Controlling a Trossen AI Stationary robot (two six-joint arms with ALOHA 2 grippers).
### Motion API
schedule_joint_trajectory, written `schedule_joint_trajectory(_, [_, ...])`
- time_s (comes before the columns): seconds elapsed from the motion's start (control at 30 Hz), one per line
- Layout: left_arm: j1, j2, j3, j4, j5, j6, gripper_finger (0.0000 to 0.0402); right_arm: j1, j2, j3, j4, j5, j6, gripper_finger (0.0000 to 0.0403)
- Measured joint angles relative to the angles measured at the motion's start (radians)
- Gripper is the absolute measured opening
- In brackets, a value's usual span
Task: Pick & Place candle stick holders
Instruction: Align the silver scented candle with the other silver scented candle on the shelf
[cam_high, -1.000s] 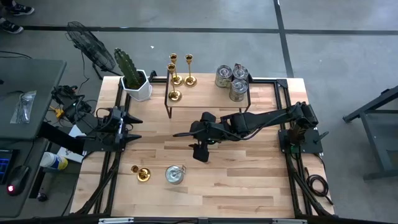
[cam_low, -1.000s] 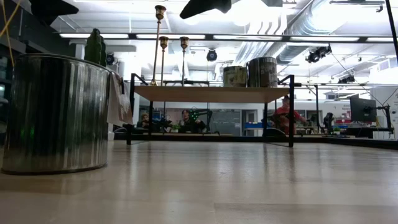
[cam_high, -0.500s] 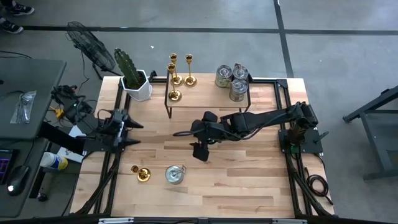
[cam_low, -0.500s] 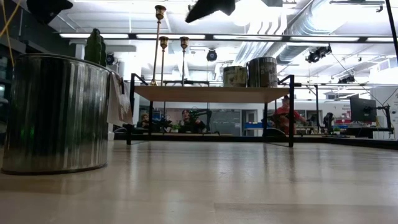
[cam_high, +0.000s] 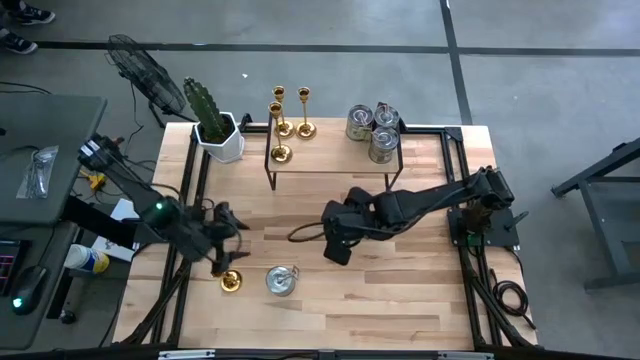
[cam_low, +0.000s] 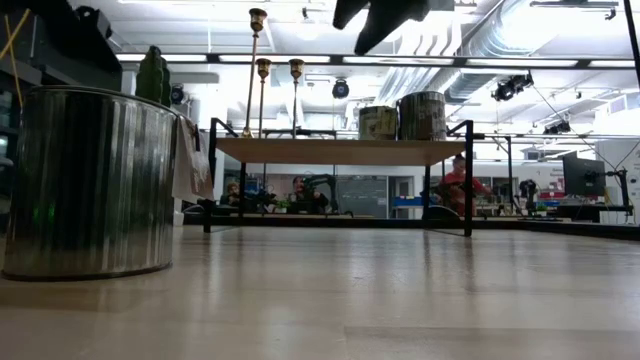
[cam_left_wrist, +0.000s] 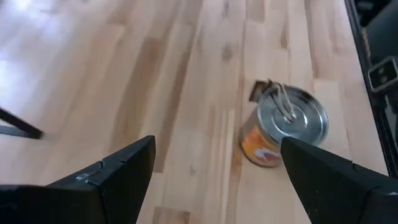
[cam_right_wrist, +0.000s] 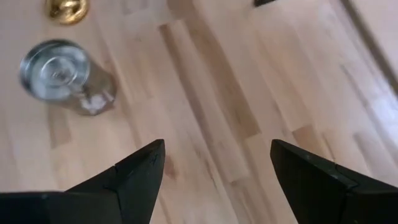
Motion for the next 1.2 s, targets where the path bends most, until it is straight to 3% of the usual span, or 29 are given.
schedule_joint_trajectory(0.23, [0.021,0.209,0.098,0.001,0.072,0.069,0.0342,0.054,-0.061,0.0,-0.046,0.187,0.095,0.0285])
schedule_joint_trajectory(0.47, [0.161,0.362,0.142,0.011,0.341,0.173,0.0333,0.096,-0.112,0.0,-0.089,0.325,0.193,0.0285])
schedule_joint_trajectory(0.6, [0.208,0.4,0.141,0.04,0.478,0.195,0.032,0.107,-0.113,0.0,-0.09,0.332,0.213,0.0285])
schedule_joint_trajectory(0.9, [0.215,0.469,0.141,0.07,0.604,0.231,0.0297,0.107,-0.111,0.0,-0.096,0.325,0.243,0.0285])
schedule_joint_trajectory(1.2, [0.215,0.581,0.141,0.093,0.601,0.255,0.0278,0.107,-0.11,0.0,-0.09,0.313,0.254,0.0285])
